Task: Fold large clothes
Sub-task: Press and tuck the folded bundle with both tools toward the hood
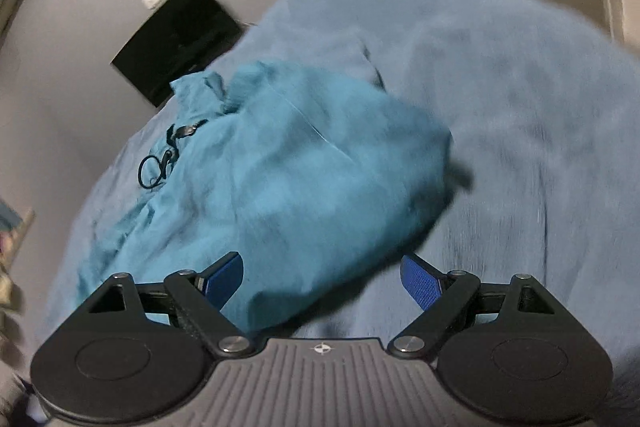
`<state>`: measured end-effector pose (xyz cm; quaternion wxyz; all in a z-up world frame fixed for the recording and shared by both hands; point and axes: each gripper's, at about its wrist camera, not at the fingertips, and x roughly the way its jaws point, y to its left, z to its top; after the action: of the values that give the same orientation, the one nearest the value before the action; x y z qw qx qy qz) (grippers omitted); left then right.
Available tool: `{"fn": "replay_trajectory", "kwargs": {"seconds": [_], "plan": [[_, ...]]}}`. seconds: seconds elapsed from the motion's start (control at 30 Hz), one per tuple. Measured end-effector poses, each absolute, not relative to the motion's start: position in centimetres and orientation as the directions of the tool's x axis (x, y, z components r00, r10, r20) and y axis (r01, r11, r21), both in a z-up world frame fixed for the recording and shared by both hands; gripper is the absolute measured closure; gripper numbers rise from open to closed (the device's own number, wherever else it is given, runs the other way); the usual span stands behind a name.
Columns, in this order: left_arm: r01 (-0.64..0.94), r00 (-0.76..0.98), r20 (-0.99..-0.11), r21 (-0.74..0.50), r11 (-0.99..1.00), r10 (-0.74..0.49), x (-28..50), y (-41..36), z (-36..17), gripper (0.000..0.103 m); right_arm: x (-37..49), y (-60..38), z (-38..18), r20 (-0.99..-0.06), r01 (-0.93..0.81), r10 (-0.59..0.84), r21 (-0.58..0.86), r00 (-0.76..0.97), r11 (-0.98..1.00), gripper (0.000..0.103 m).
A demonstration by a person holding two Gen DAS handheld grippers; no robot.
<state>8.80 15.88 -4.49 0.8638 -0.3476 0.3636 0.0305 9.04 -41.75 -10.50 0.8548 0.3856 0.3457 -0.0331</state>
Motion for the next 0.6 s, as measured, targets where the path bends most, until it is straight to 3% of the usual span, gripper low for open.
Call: {"fn": "replay_trajectory", "kwargs": {"seconds": [0.1,0.43,0.47,0.5,0.57,0.6], "plan": [[-0.299,0.743,-0.612,-0.665,0.684,-0.270,9.1,16.4,-5.7,0.005,9.2,-42.6,-12.4,-0.616,0.354,0.263,0.695,0.742,0.626,0.016],[-0.303,0.781,-0.575,-0.688,0.659,-0.242,12.9,17.1,-8.8,0.005,12.7,-44.4,-16.0,-0.509,0.324,0.294,0.803,0.809,0.500,0.015],[-0.296,0.781,-0.578,-0.676,0.675,-0.237,13.3,17.0,-8.9,0.011,13.2,-44.6,-16.4,-0.498,0.322,0.295,0.814,0.816,0.483,0.015],[-0.293,0.781,-0.583,-0.659,0.692,-0.225,13.9,16.9,-8.9,0.026,13.5,-44.7,-16.6,-0.483,0.316,0.293,0.824,0.825,0.469,0.015],[-0.289,0.774,-0.597,-0.629,0.721,-0.211,14.1,16.9,-8.9,0.048,13.7,-44.9,-16.8,-0.472,0.313,0.271,0.825,0.839,0.470,0.029],[-0.280,0.781,-0.586,-0.638,0.717,-0.216,13.9,17.2,-8.7,0.062,13.7,-44.9,-16.6,-0.471,0.310,0.255,0.818,0.844,0.485,0.043]]}}
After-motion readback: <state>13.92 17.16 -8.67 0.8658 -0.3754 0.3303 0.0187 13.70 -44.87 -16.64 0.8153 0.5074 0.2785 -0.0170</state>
